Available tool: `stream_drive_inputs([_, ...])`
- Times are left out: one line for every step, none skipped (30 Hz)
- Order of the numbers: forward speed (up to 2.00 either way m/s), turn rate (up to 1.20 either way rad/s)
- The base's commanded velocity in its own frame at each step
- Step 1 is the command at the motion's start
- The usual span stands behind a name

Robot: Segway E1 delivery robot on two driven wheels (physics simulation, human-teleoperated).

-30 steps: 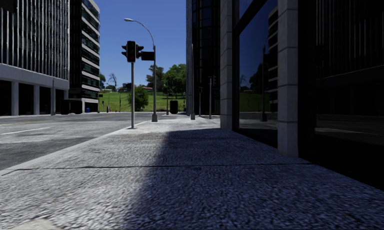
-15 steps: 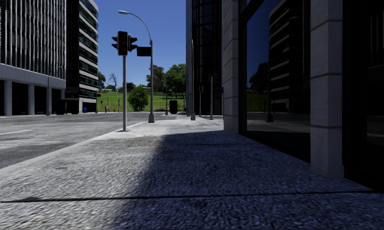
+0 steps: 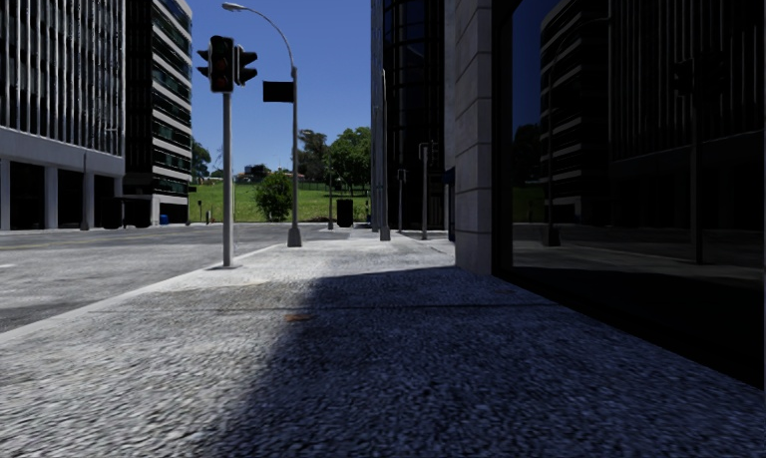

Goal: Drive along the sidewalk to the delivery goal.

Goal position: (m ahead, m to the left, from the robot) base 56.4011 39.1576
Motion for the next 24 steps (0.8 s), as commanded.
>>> stream_drive_inputs([1.92, 0.0])
stream_drive_inputs([1.92, 0.0])
stream_drive_inputs([1.92, 0.0])
stream_drive_inputs([1.92, 0.0])
stream_drive_inputs([1.92, 0.0])
stream_drive_inputs([1.93, 0.0])
stream_drive_inputs([1.93, 0.0])
stream_drive_inputs([1.93, 0.0])
stream_drive_inputs([1.93, 0.0])
stream_drive_inputs([1.93, 0.0])
stream_drive_inputs([1.93, 0.0])
stream_drive_inputs([1.93, 0.0])
stream_drive_inputs([1.93, 0.0])
stream_drive_inputs([1.93, 0.0])
stream_drive_inputs([1.93, 0.0])
stream_drive_inputs([1.93, 0.0])
stream_drive_inputs([1.93, 0.0])
stream_drive_inputs([1.93, 0.0])
stream_drive_inputs([1.93, 0.0])
stream_drive_inputs([1.93, 0.0])
stream_drive_inputs([1.93, 0.0])
stream_drive_inputs([1.93, 0.0])
stream_drive_inputs([1.93, 0.0])
stream_drive_inputs([1.93, 0.0])
